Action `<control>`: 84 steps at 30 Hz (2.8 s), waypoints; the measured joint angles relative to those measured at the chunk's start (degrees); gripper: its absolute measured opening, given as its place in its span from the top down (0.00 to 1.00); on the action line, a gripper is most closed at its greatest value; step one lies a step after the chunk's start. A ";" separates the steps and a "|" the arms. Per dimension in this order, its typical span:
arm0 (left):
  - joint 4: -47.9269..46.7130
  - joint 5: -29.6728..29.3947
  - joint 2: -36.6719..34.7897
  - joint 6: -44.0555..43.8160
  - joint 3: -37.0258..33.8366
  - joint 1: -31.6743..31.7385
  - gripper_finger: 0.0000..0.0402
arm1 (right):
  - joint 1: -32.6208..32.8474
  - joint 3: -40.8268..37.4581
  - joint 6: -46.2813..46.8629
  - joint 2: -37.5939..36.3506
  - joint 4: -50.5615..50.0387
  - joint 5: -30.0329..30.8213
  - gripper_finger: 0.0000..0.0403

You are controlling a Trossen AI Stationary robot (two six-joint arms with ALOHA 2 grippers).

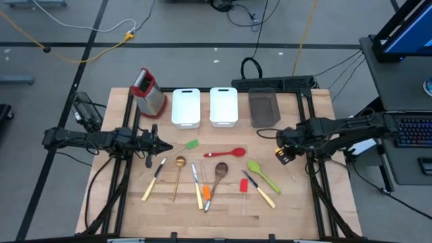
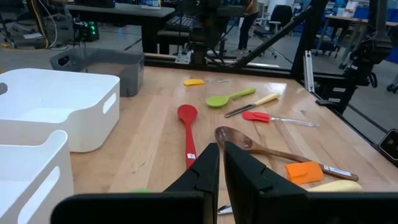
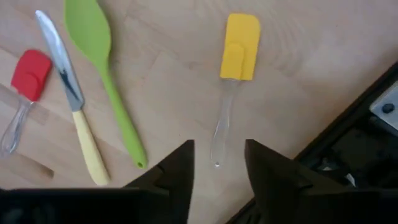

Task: Pick & Place Kitchen Items
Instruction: Put the yellow silicone spatula into the black bin

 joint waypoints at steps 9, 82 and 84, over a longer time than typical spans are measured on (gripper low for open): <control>-0.08 0.00 -0.01 0.00 0.00 0.00 0.94 | 0.31 -0.98 4.55 0.01 1.30 1.54 0.53; 0.11 -0.03 -0.02 2.55 0.00 -0.01 0.94 | 6.34 -27.01 20.99 1.71 33.65 2.82 0.96; 0.12 -0.04 -0.02 2.54 0.00 -0.02 0.94 | 6.34 -26.32 20.81 1.20 33.83 3.60 0.96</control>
